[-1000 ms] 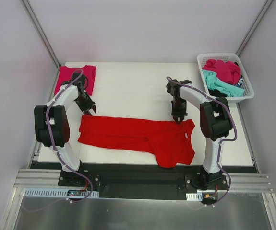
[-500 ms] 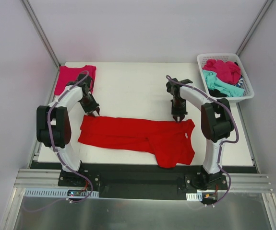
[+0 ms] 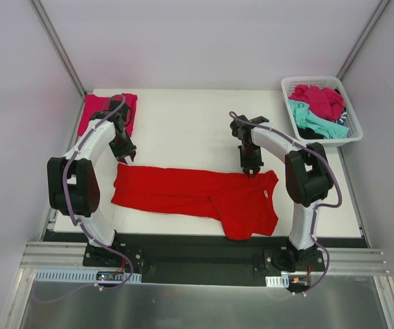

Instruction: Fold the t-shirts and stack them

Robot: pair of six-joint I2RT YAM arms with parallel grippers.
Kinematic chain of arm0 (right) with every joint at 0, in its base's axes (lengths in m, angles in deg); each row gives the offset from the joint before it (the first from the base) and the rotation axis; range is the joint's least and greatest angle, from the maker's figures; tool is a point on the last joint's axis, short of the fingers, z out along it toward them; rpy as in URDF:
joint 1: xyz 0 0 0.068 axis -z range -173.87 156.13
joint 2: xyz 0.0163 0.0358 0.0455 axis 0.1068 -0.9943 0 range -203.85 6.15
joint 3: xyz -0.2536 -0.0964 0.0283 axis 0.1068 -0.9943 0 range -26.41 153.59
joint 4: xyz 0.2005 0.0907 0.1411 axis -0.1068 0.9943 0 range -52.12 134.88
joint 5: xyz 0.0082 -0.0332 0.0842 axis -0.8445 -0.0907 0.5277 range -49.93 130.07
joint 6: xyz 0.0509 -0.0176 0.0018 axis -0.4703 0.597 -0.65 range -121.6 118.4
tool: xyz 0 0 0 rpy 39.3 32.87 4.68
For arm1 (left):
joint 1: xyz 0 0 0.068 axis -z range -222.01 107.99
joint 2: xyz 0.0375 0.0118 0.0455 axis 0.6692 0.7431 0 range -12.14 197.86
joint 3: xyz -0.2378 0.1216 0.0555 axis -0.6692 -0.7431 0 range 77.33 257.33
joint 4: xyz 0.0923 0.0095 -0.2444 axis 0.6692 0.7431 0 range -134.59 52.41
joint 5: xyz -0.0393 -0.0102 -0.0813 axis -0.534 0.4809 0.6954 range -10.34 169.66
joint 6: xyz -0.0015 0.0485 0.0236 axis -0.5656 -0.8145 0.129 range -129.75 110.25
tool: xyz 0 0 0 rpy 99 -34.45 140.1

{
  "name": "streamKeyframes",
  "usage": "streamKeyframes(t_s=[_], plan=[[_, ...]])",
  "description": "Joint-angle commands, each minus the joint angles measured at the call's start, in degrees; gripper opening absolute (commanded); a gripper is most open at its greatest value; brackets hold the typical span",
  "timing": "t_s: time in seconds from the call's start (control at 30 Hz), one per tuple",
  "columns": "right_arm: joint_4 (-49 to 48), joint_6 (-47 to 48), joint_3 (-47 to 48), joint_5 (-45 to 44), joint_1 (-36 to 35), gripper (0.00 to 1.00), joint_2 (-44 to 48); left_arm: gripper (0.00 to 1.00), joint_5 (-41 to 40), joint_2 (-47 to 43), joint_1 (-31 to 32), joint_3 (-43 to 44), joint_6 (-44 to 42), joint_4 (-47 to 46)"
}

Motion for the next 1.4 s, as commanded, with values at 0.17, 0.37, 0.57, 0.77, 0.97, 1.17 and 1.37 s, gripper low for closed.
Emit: streamKeyframes(t_s=[0.17, 0.37, 0.57, 0.77, 0.97, 1.17, 1.37], plan=[[1.34, 0.86, 0.95, -1.1, -0.17, 0.19, 3.17, 0.25, -0.52, 6.42, 2.18, -2.98, 0.98, -0.01], [1.52, 0.95, 1.65, -1.02, -0.17, 0.19, 2.82, 0.25, -10.0, 9.22, 4.03, -2.1, 1.08, 0.77], [0.82, 1.3, 0.42, 0.12, 0.27, 0.2, 1.59, 0.25, -13.1, 19.51, 0.1, 5.54, 2.04, 5.7], [-3.13, 1.22, -3.17, 4.34, 1.84, 0.18, 1.59, 0.25, -8.96, 23.55, -6.15, 12.48, 0.2, 5.87], [-5.25, 1.74, -2.57, 7.42, 3.17, 0.19, 1.77, 0.25, -7.12, 24.87, -6.78, 16.01, -0.25, 6.84], [-5.86, 2.36, -2.13, 6.81, 3.43, 0.18, -1.31, 0.24, -7.46, 25.14, -6.43, 14.95, -0.07, 6.58], [-8.23, 4.28, -1.52, 7.69, 4.92, 0.17, -1.57, 0.24, -6.76, 24.79, -6.25, 15.22, -0.42, 6.66]])
